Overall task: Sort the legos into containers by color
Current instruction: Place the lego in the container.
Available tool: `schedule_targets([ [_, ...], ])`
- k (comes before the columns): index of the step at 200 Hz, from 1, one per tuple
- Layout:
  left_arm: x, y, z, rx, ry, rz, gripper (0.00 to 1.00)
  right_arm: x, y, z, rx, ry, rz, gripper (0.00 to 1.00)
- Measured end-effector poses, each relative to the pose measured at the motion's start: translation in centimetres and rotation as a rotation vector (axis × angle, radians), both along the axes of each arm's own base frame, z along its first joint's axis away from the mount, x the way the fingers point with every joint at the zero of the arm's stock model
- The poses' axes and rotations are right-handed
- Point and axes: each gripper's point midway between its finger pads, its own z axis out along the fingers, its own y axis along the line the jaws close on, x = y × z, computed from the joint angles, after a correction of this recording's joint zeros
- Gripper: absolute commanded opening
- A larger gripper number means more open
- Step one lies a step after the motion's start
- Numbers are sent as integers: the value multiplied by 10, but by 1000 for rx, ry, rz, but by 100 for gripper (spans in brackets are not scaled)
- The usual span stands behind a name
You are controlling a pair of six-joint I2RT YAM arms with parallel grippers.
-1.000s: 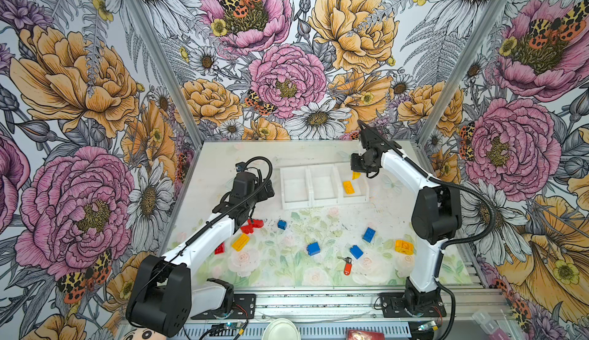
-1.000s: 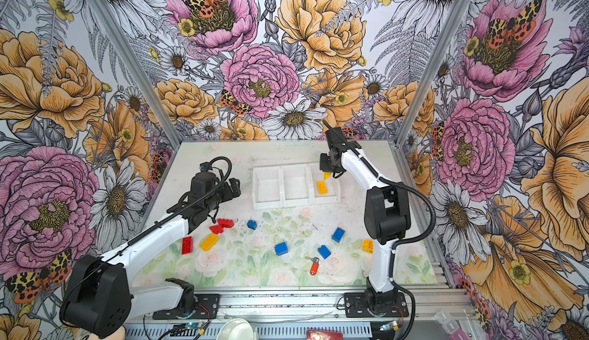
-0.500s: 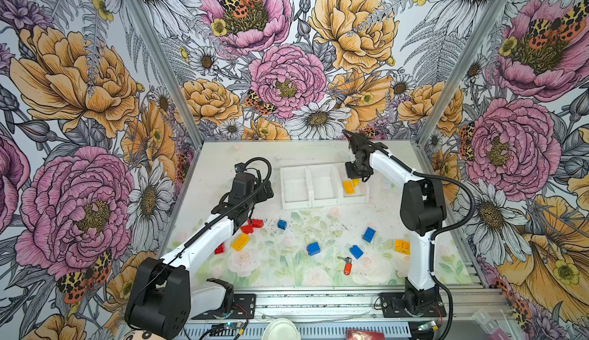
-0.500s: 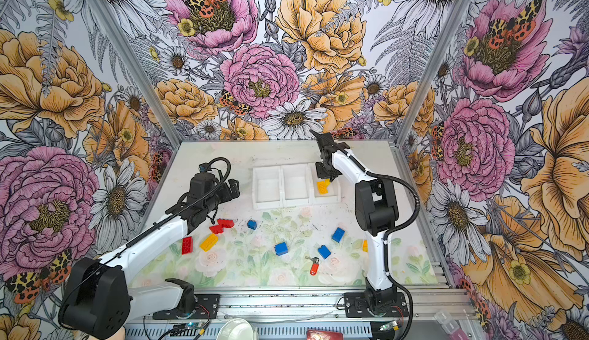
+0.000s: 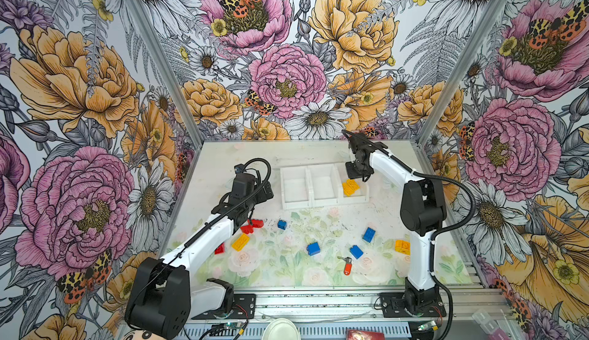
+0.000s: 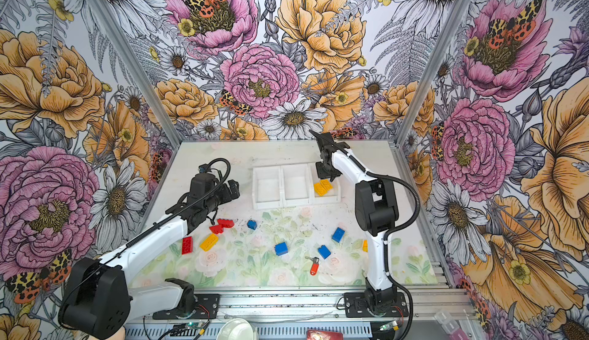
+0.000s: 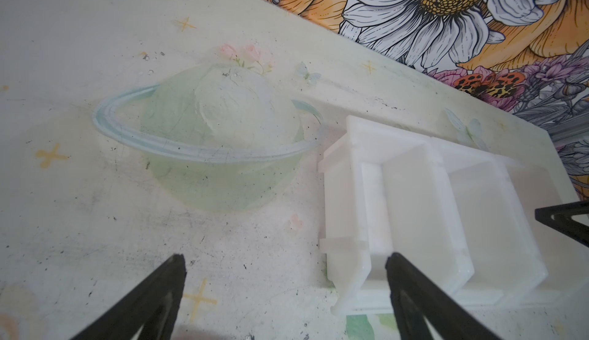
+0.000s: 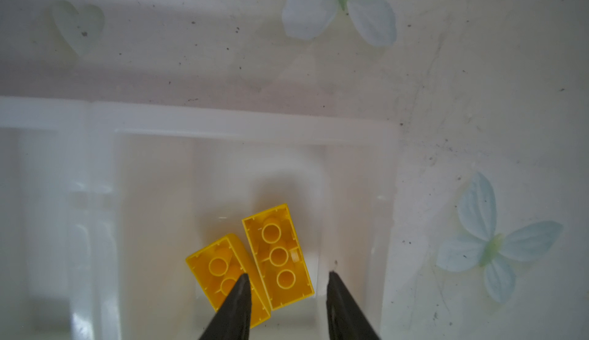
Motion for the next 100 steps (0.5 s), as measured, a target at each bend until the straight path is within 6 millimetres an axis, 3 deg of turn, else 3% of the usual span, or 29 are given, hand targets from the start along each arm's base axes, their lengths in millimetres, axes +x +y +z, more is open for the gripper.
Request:
schedule_targets([
  [51, 0, 0, 0, 0, 0, 0, 99, -9, -3, 23, 16, -33, -12, 49],
  [100, 0, 0, 0, -1, 0, 1, 99, -53, -14, 37, 66, -16, -62, 55],
])
